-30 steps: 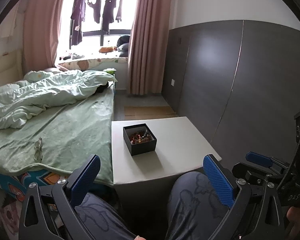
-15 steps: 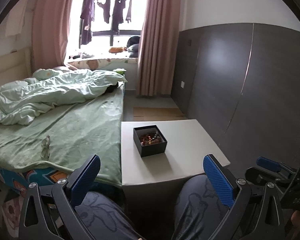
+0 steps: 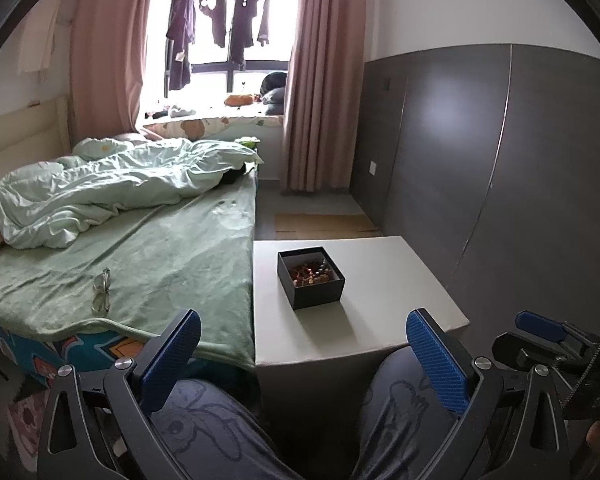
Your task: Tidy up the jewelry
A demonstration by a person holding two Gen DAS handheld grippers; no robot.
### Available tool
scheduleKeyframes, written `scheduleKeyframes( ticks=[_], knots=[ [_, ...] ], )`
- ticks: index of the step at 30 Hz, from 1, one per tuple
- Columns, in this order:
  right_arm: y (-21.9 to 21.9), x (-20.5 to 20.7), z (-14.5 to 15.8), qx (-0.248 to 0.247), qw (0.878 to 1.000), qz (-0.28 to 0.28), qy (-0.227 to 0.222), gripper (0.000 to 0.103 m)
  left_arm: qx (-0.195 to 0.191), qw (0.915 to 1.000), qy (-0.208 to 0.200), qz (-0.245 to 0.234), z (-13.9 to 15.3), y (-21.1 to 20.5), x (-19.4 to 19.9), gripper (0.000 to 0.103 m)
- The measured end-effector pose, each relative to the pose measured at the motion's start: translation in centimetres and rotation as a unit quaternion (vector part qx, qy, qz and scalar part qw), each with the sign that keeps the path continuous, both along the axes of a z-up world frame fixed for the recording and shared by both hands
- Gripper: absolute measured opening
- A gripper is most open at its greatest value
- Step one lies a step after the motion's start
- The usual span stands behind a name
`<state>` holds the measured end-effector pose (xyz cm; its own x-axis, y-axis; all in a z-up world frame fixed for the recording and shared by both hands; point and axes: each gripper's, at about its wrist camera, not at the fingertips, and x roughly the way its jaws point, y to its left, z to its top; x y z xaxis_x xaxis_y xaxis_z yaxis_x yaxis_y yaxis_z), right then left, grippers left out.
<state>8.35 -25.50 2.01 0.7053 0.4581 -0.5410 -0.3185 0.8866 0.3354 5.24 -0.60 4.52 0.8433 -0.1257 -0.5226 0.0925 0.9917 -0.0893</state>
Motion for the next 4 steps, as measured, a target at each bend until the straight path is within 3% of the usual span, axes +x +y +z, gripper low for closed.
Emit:
scheduleKeyframes(
  ticks=[4],
  knots=[
    [-0.15, 0.31, -0.29, -0.003, 1.000, -0.003, 0.000, 0.103, -0.007, 1.0000, 0.000, 0.001, -0.07, 0.51, -0.02, 0.103]
  ],
)
